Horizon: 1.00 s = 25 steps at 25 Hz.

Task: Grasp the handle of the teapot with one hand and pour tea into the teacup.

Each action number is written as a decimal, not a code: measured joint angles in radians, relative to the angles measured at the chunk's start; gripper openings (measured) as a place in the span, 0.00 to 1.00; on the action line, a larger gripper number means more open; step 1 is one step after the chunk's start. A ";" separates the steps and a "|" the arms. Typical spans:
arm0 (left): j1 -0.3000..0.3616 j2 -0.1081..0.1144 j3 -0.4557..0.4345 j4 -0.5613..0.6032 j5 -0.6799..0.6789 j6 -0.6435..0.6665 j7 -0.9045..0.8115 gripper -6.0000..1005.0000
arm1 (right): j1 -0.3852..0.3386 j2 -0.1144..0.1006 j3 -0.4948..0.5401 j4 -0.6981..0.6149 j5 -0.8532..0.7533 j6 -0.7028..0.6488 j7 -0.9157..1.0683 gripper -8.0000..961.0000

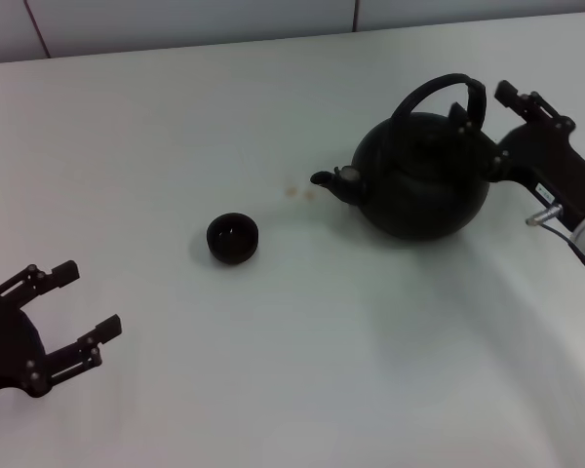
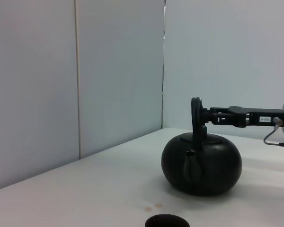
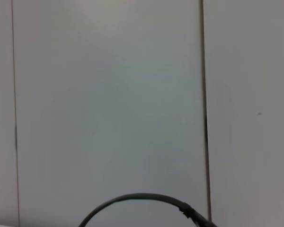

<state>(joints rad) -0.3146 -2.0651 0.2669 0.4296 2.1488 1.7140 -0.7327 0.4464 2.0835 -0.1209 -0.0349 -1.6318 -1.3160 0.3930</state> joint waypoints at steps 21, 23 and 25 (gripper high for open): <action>-0.001 0.003 0.007 -0.017 0.004 0.005 0.005 0.80 | -0.157 -0.008 -0.095 -0.032 -0.119 -0.260 0.140 0.71; -0.001 0.005 0.014 -0.014 0.005 0.009 0.001 0.80 | -0.154 -0.009 -0.123 -0.083 -0.165 -0.288 0.203 0.71; -0.005 0.007 0.033 -0.009 0.006 0.013 -0.006 0.80 | -0.141 -0.009 -0.174 -0.172 -0.231 -0.318 0.307 0.71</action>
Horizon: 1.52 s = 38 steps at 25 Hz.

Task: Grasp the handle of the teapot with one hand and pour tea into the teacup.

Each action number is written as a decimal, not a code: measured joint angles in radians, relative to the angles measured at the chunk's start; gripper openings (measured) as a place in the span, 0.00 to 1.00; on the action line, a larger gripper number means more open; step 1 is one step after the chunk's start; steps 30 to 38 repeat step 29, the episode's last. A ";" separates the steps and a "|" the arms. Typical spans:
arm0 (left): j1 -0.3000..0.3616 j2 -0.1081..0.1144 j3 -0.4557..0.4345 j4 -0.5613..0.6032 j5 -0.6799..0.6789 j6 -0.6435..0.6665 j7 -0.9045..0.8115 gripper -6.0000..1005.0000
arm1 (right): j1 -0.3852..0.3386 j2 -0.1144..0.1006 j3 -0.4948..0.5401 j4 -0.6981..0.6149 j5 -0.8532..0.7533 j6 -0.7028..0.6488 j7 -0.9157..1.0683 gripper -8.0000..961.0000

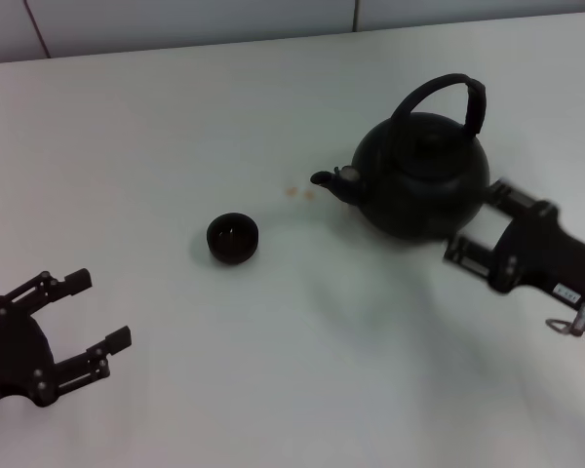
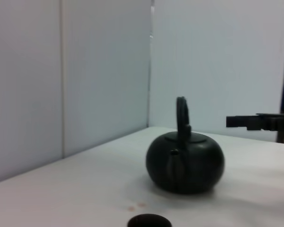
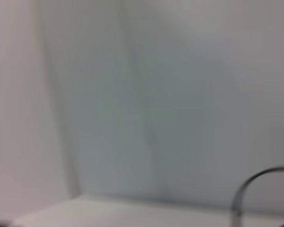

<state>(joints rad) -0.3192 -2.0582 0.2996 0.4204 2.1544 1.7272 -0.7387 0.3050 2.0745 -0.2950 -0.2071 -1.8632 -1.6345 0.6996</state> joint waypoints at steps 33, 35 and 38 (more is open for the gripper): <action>-0.102 0.104 0.239 0.161 0.006 0.070 -0.313 0.80 | 0.052 0.003 -0.243 -0.559 -0.334 -0.071 0.390 0.71; -0.102 0.104 0.239 0.161 0.006 0.070 -0.313 0.80 | 0.052 0.003 -0.243 -0.559 -0.334 -0.071 0.390 0.71; -0.102 0.104 0.239 0.161 0.006 0.070 -0.313 0.80 | 0.052 0.003 -0.243 -0.559 -0.334 -0.071 0.390 0.71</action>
